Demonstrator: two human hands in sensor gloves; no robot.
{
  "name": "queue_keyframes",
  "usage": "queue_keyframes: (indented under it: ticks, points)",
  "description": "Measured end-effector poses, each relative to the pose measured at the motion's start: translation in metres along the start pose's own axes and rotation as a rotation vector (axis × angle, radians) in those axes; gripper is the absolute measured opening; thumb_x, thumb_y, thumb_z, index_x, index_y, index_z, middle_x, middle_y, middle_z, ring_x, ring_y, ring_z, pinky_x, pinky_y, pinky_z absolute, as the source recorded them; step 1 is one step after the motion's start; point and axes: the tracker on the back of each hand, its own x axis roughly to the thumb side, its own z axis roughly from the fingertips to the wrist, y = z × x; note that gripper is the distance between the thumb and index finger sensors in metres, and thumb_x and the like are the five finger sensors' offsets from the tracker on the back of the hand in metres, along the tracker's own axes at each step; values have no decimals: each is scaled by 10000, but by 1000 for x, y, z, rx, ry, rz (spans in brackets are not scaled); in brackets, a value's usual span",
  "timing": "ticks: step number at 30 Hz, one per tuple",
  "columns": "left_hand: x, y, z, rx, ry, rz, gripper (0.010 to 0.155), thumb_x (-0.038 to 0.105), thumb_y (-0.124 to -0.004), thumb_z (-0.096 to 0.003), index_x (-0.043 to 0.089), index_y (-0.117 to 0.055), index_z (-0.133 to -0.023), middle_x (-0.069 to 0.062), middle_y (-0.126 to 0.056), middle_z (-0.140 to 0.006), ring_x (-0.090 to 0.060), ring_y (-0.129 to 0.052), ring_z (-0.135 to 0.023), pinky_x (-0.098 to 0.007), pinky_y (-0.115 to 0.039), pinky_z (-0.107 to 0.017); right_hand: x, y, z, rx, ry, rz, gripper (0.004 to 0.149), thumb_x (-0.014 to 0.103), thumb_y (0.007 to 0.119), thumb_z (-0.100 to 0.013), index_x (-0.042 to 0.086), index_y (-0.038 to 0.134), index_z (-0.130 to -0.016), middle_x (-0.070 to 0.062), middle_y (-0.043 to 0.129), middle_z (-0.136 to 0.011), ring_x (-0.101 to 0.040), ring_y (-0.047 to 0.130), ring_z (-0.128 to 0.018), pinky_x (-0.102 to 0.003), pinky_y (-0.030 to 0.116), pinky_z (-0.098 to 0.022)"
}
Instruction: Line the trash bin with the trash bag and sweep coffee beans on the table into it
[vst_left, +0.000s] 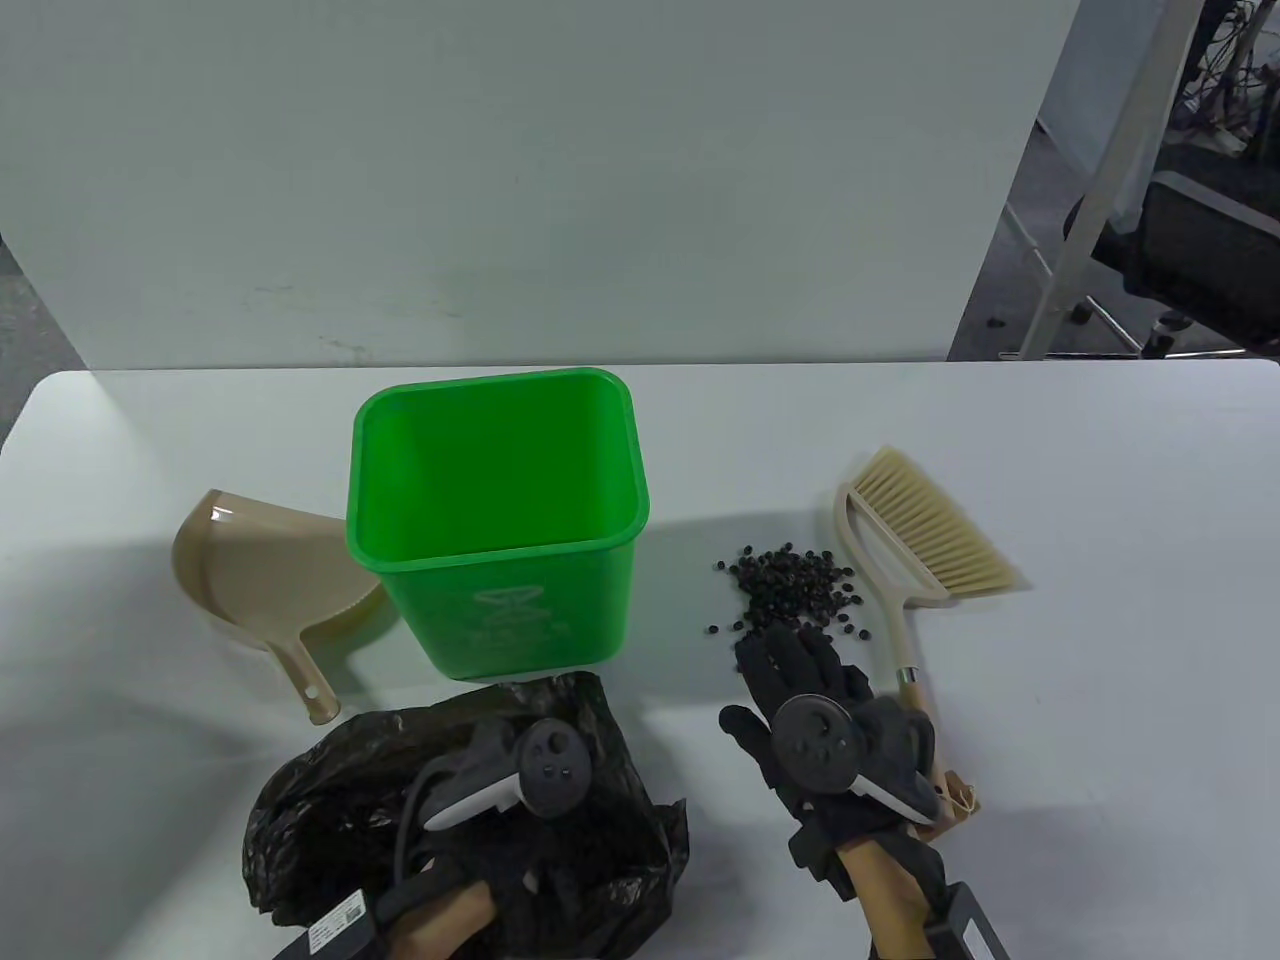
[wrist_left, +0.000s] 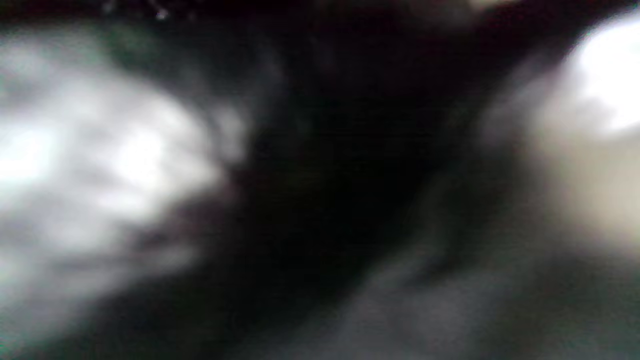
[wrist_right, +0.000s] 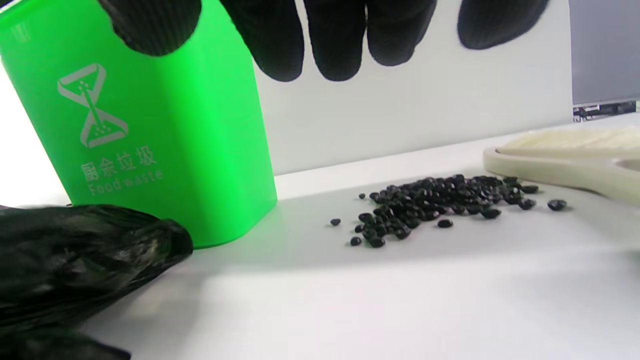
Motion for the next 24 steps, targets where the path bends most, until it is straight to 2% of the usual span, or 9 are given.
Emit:
queue_keyframes:
  ticks: [3, 4, 6, 8, 11, 14, 19, 22, 24]
  points:
    - [0, -5, -20, 5, 57, -110, 986, 673, -728, -501, 165, -174, -1139, -235, -102, -1204, -592, -267, -1073, -719, -575, -685, -2, 3, -2, 32, 12, -11, 665, 504, 539, -603, 108, 487, -1135, -265, 453, -1204, -557, 446, -1048, -759, 460, -656]
    - [2, -4, -21, 76, 88, -197, 931, 627, -731, -503, 178, -222, -1140, -215, -154, -1209, -560, -342, -1066, -653, -638, -681, -2, 4, -3, 41, 14, -16, 666, 503, 540, -603, 106, 485, -1136, -264, 453, -1204, -558, 447, -1047, -759, 459, -656]
    - [7, 4, -17, 242, 52, -275, 756, 525, -769, -522, 186, -442, -1114, -182, -434, -1164, -419, -671, -956, -462, -821, -586, -2, 7, -4, 63, 18, -23, 665, 502, 539, -604, 106, 486, -1135, -267, 455, -1202, -563, 452, -1044, -759, 461, -655]
    - [6, 7, -16, 360, 39, -321, 529, 397, -797, -525, 236, -669, -1013, -24, -822, -961, -173, -987, -662, -329, -949, -431, -1, 8, -5, 81, 18, -27, 665, 501, 539, -605, 102, 487, -1134, -275, 461, -1198, -569, 462, -1038, -758, 468, -654]
    - [0, 12, -12, 392, -12, -204, 473, 346, -799, -523, 259, -723, -981, -4, -877, -892, -147, -1012, -577, -319, -959, -376, -2, 8, -5, 88, 19, -30, 670, 501, 538, -605, 93, 483, -1133, -279, 479, -1190, -566, 499, -1031, -756, 485, -650]
    - [-1, 34, 11, 586, -102, -46, 457, 345, -790, -526, 276, -738, -975, 3, -878, -892, -146, -1013, -575, -319, -960, -378, -4, 5, -4, 78, 16, -104, 698, 512, 527, -606, 80, 431, -1146, -285, 494, -1183, -554, 566, -1015, -749, 516, -647]
    - [9, 70, 49, 848, -264, 228, 456, 357, -780, -536, 289, -725, -983, 20, -868, -905, -131, -1011, -595, -309, -966, -399, -13, 1, -2, 54, -27, -547, 776, 596, 475, -580, 194, 164, -1166, -389, 293, -1185, -553, 613, -983, -753, 558, -632]
    - [16, 79, 57, 905, -312, 356, 464, 354, -772, -542, 285, -705, -996, 20, -852, -921, -130, -1007, -614, -306, -966, -412, -17, 0, 1, 114, -127, -1087, 985, 670, 448, -536, -15, 37, -1114, -462, 200, -1153, -573, 632, -962, -756, 619, -600]
    - [22, 76, 54, 895, -332, 385, 480, 358, -769, -546, 282, -678, -1011, 20, -834, -940, -124, -1000, -638, -303, -965, -430, -13, 2, 4, 188, -194, -1303, 1078, 684, 480, -518, -98, -28, -1058, -476, 168, -1141, -555, 671, -938, -727, 659, -591]
